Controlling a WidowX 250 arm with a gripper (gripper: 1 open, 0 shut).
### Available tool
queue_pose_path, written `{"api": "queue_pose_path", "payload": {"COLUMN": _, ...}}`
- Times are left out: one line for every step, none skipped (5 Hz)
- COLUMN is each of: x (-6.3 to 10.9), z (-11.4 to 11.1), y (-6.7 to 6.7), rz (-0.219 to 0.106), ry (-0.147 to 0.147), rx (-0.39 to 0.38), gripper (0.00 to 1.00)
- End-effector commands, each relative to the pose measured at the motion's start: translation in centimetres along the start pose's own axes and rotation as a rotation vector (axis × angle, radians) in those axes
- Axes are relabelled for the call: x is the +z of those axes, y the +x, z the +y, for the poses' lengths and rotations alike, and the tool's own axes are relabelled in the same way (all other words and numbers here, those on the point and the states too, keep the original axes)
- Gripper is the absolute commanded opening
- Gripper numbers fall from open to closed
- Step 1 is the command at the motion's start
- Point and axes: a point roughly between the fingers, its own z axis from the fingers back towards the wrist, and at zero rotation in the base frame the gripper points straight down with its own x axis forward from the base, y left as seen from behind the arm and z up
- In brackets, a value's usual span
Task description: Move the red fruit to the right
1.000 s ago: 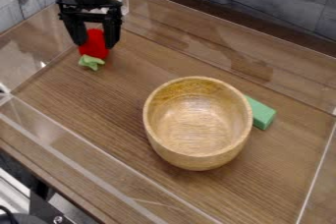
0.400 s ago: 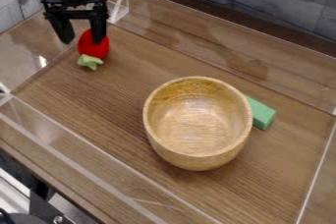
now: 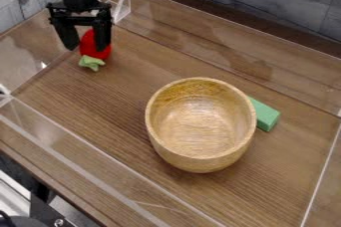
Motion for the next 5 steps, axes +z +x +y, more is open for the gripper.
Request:
{"api": "queue_pose_path", "payload": {"x": 3.4, "z": -0.7, "y": -0.2, "rz": -0.06, "ry": 0.028, "rx": -0.083, "gripper": 1.0}}
{"api": "queue_pose_path", "payload": {"x": 4.0, "z": -1.2, "y": 0.1, "rz": -0.057, "ry": 0.03, "rx": -0.138, "gripper": 1.0}}
{"api": "queue_pose_path", "payload": {"x": 4.5, "z": -1.4, "y": 0.5, "rz": -0.056, "ry": 0.028, "rx": -0.177, "gripper": 1.0}}
{"api": "queue_pose_path", "payload": {"x": 4.2, "z": -1.4, "y": 1.1, "rz": -0.053, "ry": 0.031, "rx": -0.199, "gripper": 0.0}}
{"api": "queue_pose_path", "payload": {"x": 5.0, "z": -2.1, "y": 0.7, "rz": -0.076, "ry": 0.021, "rx": -0.13, "gripper": 0.0}}
